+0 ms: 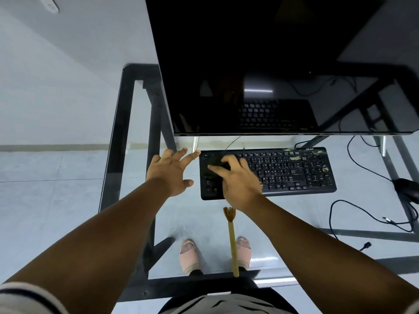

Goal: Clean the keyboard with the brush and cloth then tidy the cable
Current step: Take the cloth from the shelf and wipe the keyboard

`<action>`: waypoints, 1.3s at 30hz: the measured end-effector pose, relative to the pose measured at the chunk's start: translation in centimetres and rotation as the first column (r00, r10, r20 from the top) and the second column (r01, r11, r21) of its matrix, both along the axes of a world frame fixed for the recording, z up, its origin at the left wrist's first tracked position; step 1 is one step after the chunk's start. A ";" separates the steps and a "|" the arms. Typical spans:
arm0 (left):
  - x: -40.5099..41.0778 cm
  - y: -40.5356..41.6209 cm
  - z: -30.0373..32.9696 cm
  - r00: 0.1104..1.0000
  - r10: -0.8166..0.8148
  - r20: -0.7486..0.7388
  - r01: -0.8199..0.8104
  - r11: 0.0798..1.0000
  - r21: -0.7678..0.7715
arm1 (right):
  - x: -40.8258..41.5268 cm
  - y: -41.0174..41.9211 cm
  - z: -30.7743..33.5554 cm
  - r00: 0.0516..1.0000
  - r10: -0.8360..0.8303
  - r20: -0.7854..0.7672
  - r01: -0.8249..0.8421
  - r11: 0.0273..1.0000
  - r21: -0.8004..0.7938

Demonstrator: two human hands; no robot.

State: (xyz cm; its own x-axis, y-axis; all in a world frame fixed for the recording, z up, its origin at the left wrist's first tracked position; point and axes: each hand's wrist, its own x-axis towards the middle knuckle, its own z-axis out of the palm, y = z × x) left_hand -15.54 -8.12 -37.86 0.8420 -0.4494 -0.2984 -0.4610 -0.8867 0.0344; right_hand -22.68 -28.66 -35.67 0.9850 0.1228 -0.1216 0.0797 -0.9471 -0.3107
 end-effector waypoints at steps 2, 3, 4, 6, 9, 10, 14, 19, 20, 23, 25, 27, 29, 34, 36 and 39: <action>0.0 0.0 0.0 1.000 -0.002 0.000 0.002 1.000 0.004 | 0.0 0.5 0.0 0.995 0.097 -0.008 -0.097 0.995 0.016; 0.0 0.0 0.0 1.000 -0.002 -0.002 0.002 1.000 0.006 | -0.3 0.4 0.0 0.983 0.183 -0.018 -0.183 0.983 0.026; 0.0 0.0 0.0 1.000 -0.001 -0.002 0.001 1.000 0.009 | -0.5 0.0 0.0 0.964 0.263 -0.030 -0.262 0.964 0.036; -0.1 0.0 0.1 1.000 0.002 -0.006 -0.002 1.000 0.009 | -0.8 -1.3 -0.1 0.951 0.307 -0.039 -0.304 0.951 0.057; -0.2 -0.2 0.2 1.000 0.015 -0.016 -0.015 1.000 0.005 | -0.9 -3.0 -0.5 0.988 0.151 0.011 -0.152 0.984 0.095; -0.2 -0.2 0.2 1.000 0.021 -0.017 -0.021 1.000 0.007 | -0.9 -2.9 -0.5 0.992 0.121 0.020 -0.123 0.987 0.099; -0.3 -0.3 0.1 0.999 0.030 -0.021 -0.030 1.000 0.003 | -0.8 -0.1 0.0 0.979 0.202 -0.036 -0.199 0.977 0.082; -0.5 -0.4 0.1 0.999 0.032 -0.011 -0.032 0.999 0.002 | -0.3 -1.9 -0.1 0.964 0.253 -0.077 -0.242 0.962 0.129; -0.6 -0.5 0.1 0.999 0.036 -0.014 -0.035 0.999 0.008 | -0.4 -2.9 -0.2 0.973 0.219 -0.067 -0.209 0.969 0.135; -0.7 -0.5 0.1 0.998 0.059 -0.019 -0.059 0.998 0.010 | -0.7 -3.9 -0.2 0.985 0.172 -0.019 -0.169 0.980 0.102; -0.7 -0.5 0.1 0.997 0.067 -0.023 -0.067 0.998 0.004 | -0.5 -2.4 0.2 0.974 0.224 -0.021 -0.221 0.972 0.084; -0.8 -0.6 0.1 0.997 0.072 -0.028 -0.072 0.997 -0.004 | -0.3 -0.7 0.6 0.947 0.319 -0.044 -0.315 0.946 0.078; -0.8 -0.7 0.2 0.997 0.073 -0.024 -0.073 0.997 -0.001 | -0.1 -0.2 0.8 0.920 0.388 -0.058 -0.385 0.921 0.055; -0.9 -0.8 0.2 0.996 0.083 -0.042 -0.083 0.997 0.005 | -0.7 -3.6 0.7 0.950 0.311 -0.033 -0.311 0.950 0.004; -0.9 -0.8 0.1 0.995 0.089 -0.044 -0.089 0.996 -0.005 | -0.7 -3.2 1.0 0.951 0.307 -0.029 -0.308 0.951 -0.022; -1.0 -0.7 0.1 0.994 0.093 -0.050 -0.094 0.995 -0.018 | -0.6 -0.4 1.3 0.924 0.377 -0.062 -0.379 0.924 -0.041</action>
State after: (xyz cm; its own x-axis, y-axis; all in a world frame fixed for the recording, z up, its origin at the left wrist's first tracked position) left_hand -16.49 -8.86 -37.76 0.8653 -0.3760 -0.3316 -0.3736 -0.9247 0.0736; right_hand -23.26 -29.08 -34.32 0.8586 0.4771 -0.1877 0.4199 -0.8644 -0.2764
